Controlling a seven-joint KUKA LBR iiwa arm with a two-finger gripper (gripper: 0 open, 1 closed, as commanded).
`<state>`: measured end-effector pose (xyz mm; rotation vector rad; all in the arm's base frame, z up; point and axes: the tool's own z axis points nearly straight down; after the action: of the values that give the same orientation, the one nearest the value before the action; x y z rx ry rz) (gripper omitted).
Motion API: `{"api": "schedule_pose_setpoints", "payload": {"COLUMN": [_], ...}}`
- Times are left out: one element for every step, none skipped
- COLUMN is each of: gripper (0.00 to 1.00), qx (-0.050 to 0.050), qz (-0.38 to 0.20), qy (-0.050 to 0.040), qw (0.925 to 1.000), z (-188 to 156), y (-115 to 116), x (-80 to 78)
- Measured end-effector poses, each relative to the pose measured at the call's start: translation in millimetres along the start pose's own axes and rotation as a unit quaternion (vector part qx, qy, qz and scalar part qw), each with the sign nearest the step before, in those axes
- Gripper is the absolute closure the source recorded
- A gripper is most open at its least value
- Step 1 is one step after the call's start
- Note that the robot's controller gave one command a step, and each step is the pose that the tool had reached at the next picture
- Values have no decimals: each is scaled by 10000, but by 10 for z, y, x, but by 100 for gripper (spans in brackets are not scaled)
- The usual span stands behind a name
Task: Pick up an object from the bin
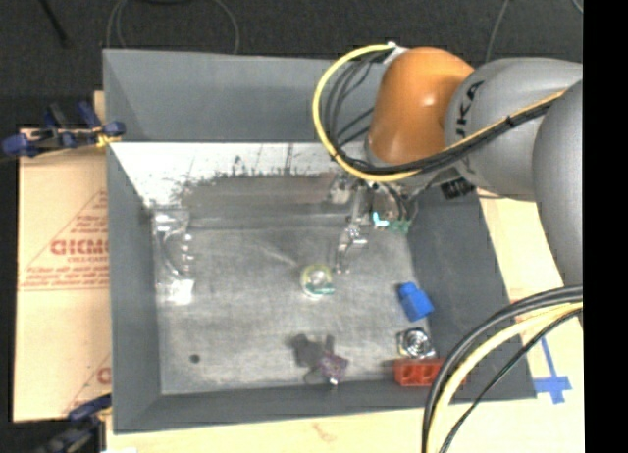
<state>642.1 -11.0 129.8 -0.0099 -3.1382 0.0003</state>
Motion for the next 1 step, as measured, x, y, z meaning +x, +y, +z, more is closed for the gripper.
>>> {"api": "schedule_pose_setpoints", "payload": {"gripper": [0], "qx": [10], "qz": [-749], "qy": [-102], "qw": [9971], "z": [556], "y": [77], "x": [488]}}
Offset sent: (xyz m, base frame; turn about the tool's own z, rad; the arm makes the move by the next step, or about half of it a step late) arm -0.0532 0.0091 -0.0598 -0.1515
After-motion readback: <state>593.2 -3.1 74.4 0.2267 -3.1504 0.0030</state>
